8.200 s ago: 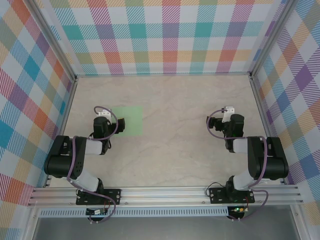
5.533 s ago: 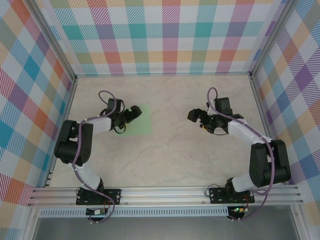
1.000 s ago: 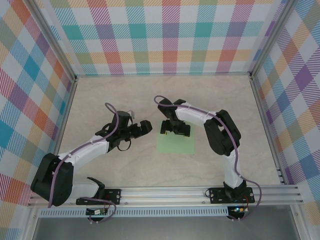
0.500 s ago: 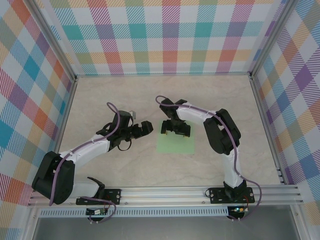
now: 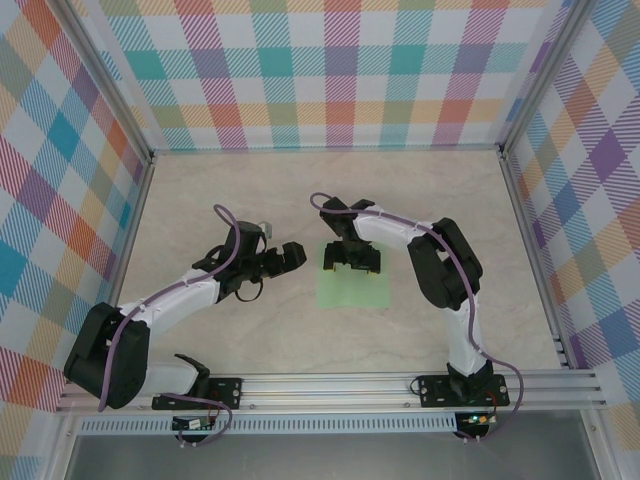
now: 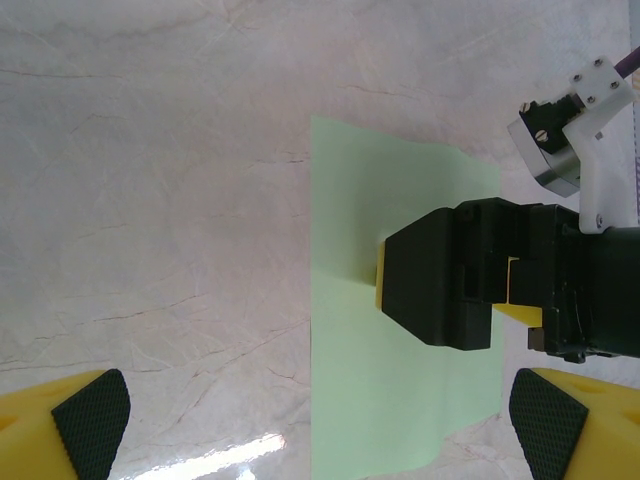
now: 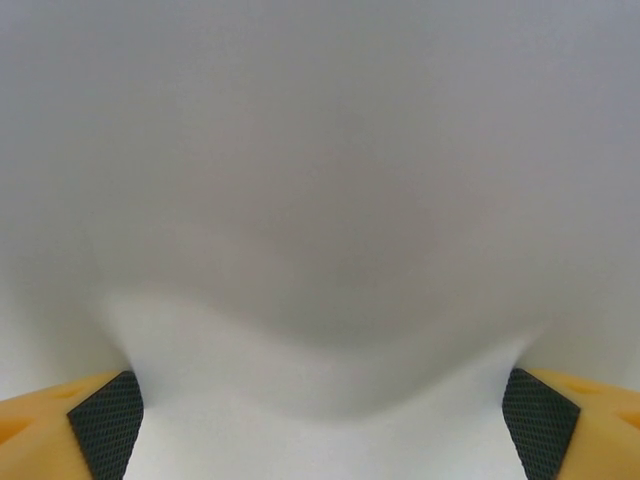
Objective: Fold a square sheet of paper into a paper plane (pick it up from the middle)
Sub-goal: First fold in half a square sheet of paper at the center of the table.
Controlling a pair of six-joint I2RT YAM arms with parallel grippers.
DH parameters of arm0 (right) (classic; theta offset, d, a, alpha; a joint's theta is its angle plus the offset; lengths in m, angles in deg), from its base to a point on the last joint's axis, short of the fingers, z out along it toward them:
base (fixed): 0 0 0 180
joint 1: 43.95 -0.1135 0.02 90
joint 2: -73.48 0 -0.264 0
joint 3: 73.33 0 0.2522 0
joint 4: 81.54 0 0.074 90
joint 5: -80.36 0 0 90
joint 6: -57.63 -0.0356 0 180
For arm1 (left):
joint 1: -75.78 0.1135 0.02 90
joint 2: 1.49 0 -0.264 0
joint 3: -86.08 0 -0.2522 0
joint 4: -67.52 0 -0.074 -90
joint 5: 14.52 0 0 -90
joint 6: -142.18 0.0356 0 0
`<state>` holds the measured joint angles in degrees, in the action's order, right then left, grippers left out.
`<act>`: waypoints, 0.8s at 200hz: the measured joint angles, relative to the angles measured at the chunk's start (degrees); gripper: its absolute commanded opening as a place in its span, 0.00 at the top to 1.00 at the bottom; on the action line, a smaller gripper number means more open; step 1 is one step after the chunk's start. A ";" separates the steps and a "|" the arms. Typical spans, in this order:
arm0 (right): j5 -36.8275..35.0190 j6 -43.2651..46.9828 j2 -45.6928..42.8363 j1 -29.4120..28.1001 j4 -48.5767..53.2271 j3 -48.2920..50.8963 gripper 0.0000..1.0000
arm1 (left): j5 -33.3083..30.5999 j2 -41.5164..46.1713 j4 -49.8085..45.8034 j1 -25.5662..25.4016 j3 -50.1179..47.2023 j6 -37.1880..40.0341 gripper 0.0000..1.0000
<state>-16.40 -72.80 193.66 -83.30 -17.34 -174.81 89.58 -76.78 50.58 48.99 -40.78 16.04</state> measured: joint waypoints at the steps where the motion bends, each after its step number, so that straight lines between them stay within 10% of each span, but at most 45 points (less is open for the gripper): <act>1: 0.02 0.07 0.00 0.00 0.00 0.00 0.05 | 0.00 0.00 -0.02 0.00 0.00 0.00 0.00; 160: 5.42 3.78 -3.37 0.57 -3.08 1.38 0.71 | -0.31 2.36 -1.49 0.00 0.00 -0.31 0.00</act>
<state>-10.98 -69.02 190.29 -82.73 -20.43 -173.44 89.28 -74.42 49.09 48.99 -40.78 15.73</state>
